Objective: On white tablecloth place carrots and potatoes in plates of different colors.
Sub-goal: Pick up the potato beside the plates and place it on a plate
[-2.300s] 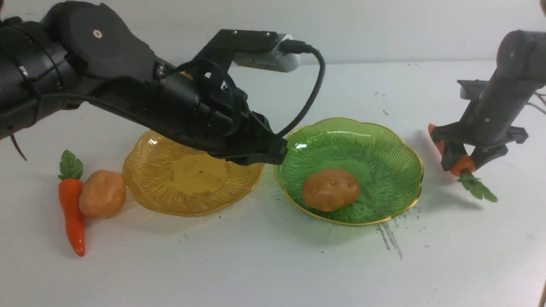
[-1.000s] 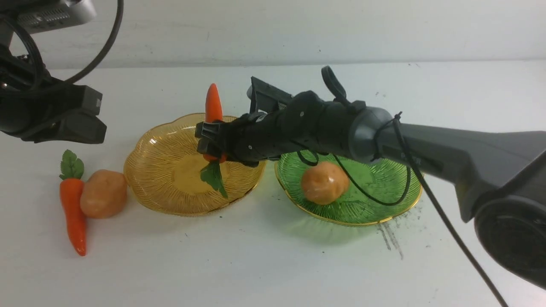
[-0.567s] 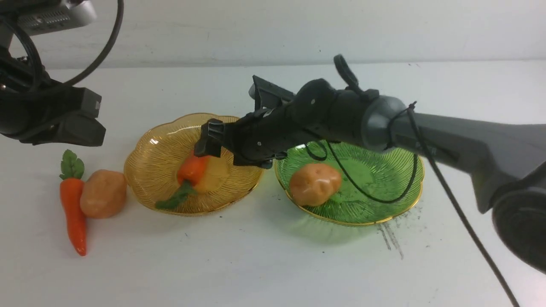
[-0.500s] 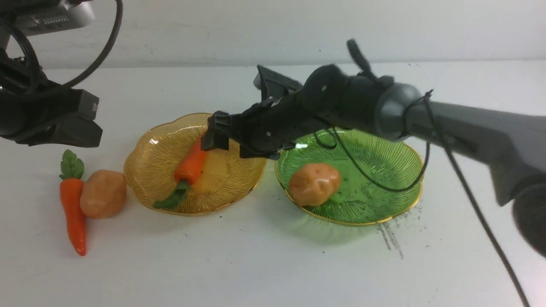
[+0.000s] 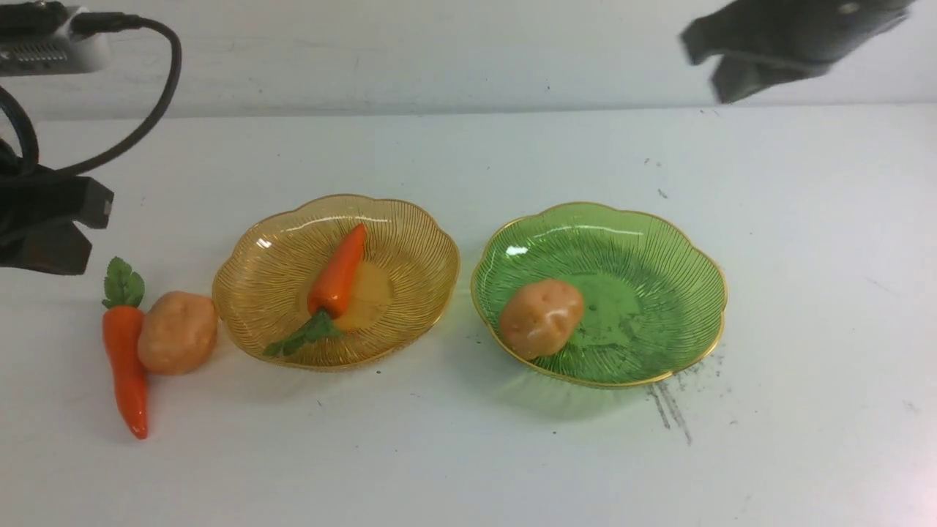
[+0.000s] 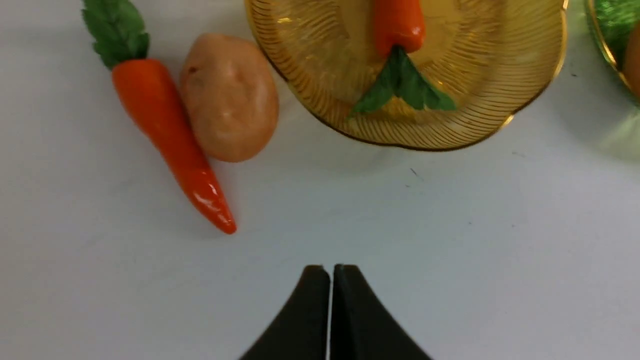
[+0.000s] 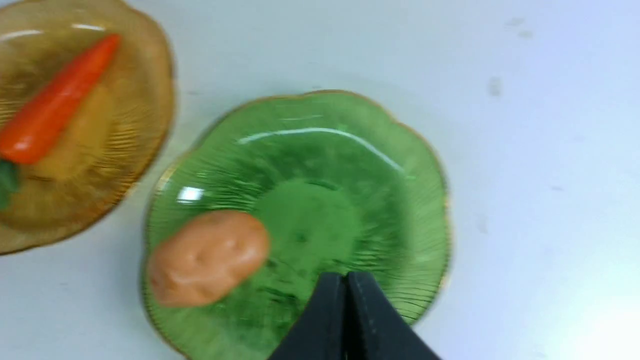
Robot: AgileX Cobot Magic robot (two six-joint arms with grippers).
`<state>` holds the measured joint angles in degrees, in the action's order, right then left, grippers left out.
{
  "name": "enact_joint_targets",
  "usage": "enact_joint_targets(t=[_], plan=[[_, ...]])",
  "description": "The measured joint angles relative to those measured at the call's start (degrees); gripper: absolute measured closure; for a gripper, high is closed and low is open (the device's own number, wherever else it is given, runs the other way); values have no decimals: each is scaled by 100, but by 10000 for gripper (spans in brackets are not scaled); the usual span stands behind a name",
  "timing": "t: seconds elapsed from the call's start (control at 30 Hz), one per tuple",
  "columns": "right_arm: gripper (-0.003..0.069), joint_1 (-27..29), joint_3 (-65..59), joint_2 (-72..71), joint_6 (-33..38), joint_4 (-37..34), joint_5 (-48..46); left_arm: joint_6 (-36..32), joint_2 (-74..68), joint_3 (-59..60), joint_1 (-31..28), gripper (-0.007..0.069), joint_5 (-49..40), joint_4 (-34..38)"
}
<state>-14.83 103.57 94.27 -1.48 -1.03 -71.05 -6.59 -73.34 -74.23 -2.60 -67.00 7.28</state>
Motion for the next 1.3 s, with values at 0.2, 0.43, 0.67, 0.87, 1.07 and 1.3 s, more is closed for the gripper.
enact_joint_targets(t=[0.2,0.43,0.67,0.87,1.07,1.3], plan=[[673,279,-1172,-1443,811,-632,-106,266,-499,0,0,599,210,-360],[673,106,-2506,-2365,2895,-3332,0,333,-1270,0,0,421,631,-833],[673,-265,-3134,-2343,3888,-4579,-58,519,-2246,0,32,77,1297,-900],[673,-535,-3145,-2226,4012,-4503,-18,372,-2791,0,83,-34,2076,-900],[673,-565,-3145,-2208,4013,-4466,140,313,-3332,0,83,-33,2465,-900],[673,-569,-3145,-2208,4020,-4461,207,313,-3616,-6,83,-23,2575,-916]])
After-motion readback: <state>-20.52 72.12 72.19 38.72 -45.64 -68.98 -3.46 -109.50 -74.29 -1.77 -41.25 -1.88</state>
